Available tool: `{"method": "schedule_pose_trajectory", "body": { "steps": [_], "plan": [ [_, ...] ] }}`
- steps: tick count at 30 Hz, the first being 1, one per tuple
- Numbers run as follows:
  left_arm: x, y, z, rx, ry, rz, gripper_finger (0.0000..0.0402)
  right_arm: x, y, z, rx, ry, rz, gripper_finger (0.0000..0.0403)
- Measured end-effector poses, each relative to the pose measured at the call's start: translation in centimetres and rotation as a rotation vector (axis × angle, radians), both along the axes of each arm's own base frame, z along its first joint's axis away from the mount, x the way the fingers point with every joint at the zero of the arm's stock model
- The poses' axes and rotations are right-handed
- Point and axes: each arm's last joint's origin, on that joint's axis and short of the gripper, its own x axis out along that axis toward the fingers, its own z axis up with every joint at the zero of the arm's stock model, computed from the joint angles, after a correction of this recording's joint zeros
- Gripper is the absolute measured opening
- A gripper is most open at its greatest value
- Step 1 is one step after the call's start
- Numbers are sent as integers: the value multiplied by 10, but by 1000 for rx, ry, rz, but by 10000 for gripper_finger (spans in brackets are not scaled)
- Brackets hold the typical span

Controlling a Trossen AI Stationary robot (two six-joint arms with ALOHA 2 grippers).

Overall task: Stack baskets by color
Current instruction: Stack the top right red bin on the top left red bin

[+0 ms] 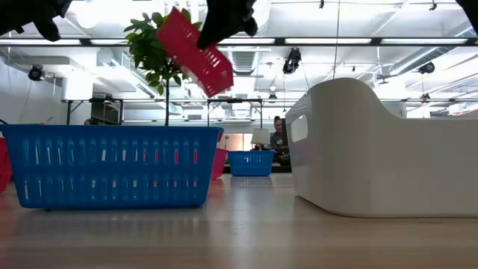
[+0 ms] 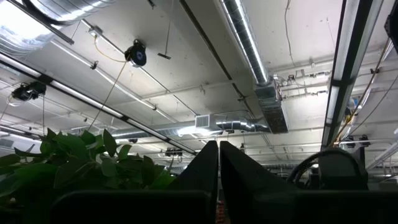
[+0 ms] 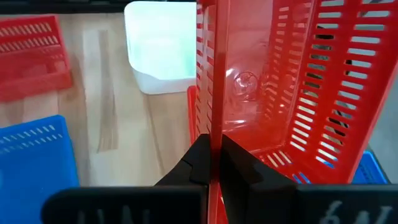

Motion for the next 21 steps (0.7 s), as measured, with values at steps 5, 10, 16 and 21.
{"method": "schedule_pose_trajectory", "body": {
  "steps": [5, 10, 16, 21],
  "plan": [
    [0, 0, 0, 0, 0, 0, 0, 6, -8, -24, -44, -20, 17, 9],
    [0, 0, 0, 0, 0, 0, 0, 8, -12, -50, -66, -51, 27, 9],
    [0, 0, 0, 0, 0, 0, 0, 4, -23, -77, -55, -36, -12, 9],
    [0, 0, 0, 0, 0, 0, 0, -2, -28, -94, -44, 11, -30, 9]
  ]
}}
